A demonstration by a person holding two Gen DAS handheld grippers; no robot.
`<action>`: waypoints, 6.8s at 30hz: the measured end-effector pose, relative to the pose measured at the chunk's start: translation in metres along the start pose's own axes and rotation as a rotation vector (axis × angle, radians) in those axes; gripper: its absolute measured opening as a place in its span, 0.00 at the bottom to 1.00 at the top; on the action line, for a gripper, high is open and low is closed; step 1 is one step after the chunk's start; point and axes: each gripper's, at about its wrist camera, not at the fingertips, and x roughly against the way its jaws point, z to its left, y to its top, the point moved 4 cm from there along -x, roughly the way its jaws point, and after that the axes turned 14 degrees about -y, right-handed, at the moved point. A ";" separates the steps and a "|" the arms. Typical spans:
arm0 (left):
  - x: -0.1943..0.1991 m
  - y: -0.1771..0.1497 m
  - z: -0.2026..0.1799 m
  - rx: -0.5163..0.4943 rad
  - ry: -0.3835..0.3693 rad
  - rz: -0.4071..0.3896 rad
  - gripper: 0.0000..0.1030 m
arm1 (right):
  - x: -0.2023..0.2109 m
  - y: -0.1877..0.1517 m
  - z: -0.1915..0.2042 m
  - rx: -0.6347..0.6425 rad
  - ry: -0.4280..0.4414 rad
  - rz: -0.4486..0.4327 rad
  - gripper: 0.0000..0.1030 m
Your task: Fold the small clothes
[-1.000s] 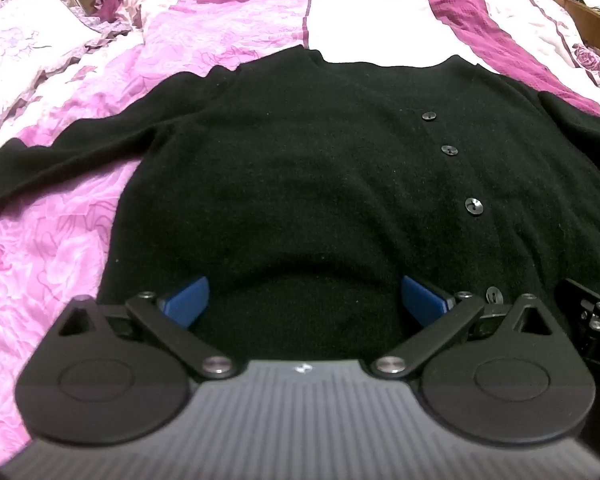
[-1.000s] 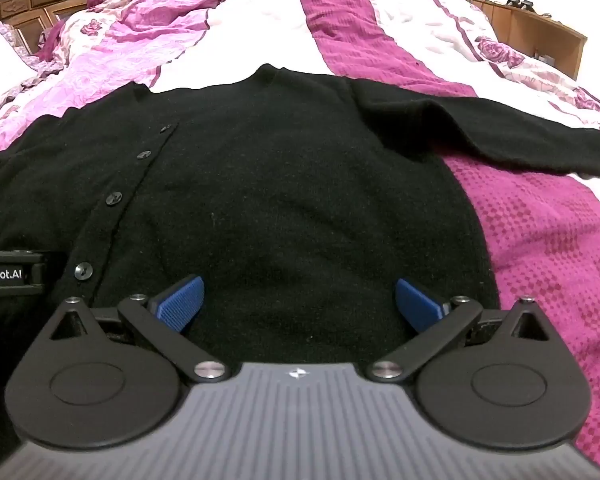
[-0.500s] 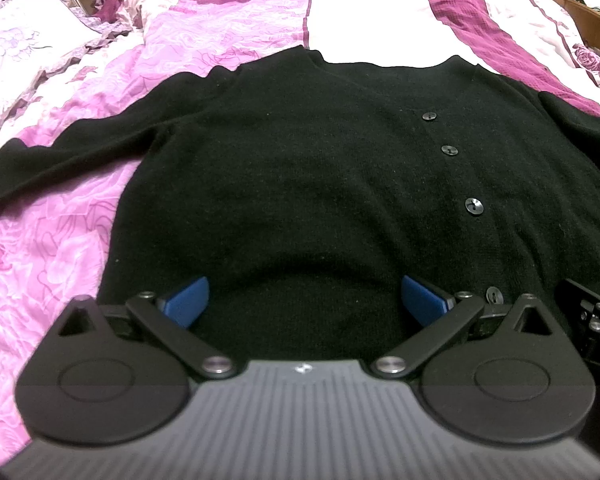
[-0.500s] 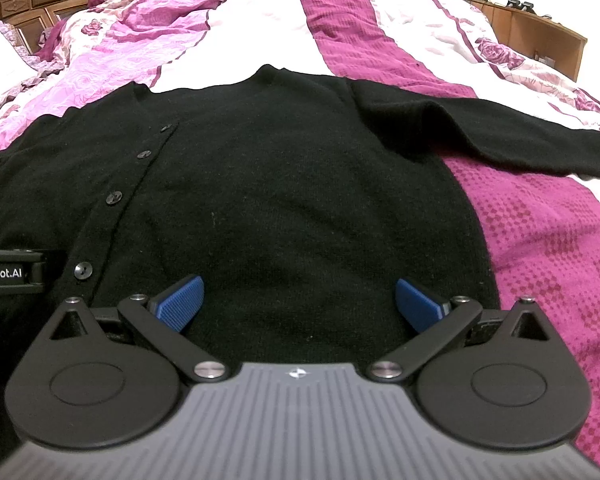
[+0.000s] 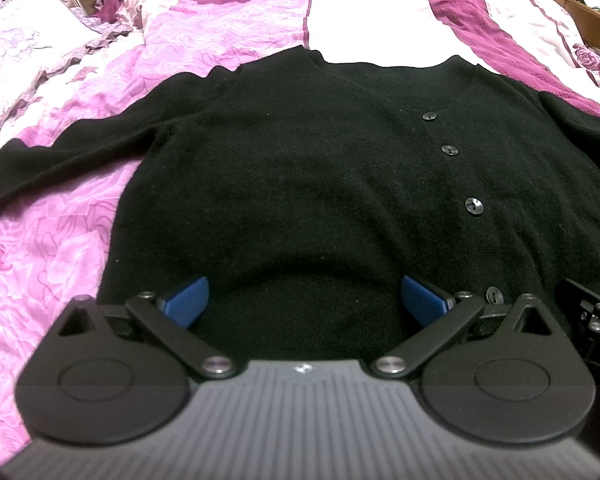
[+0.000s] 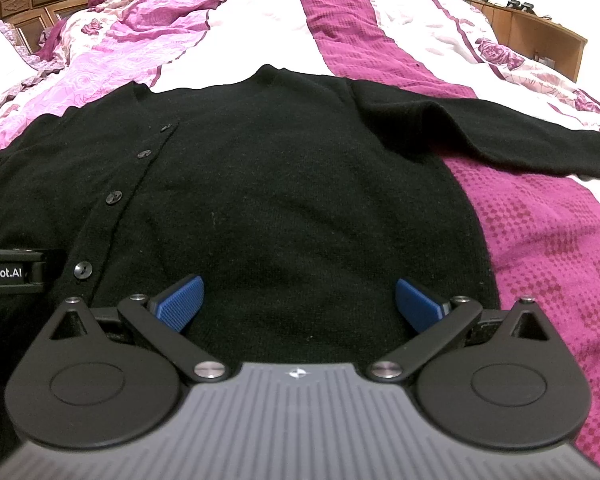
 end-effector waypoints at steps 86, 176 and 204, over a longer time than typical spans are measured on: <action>0.009 0.042 -0.035 0.023 0.018 0.106 1.00 | -0.066 0.086 -0.227 -0.415 0.095 0.117 1.00; 0.049 0.084 0.062 0.035 0.116 0.039 1.00 | 0.037 0.263 -0.095 -0.455 0.267 -0.377 0.04; 0.037 0.075 0.109 0.055 0.106 -0.003 1.00 | -0.073 0.155 0.147 -0.200 0.407 -0.041 0.04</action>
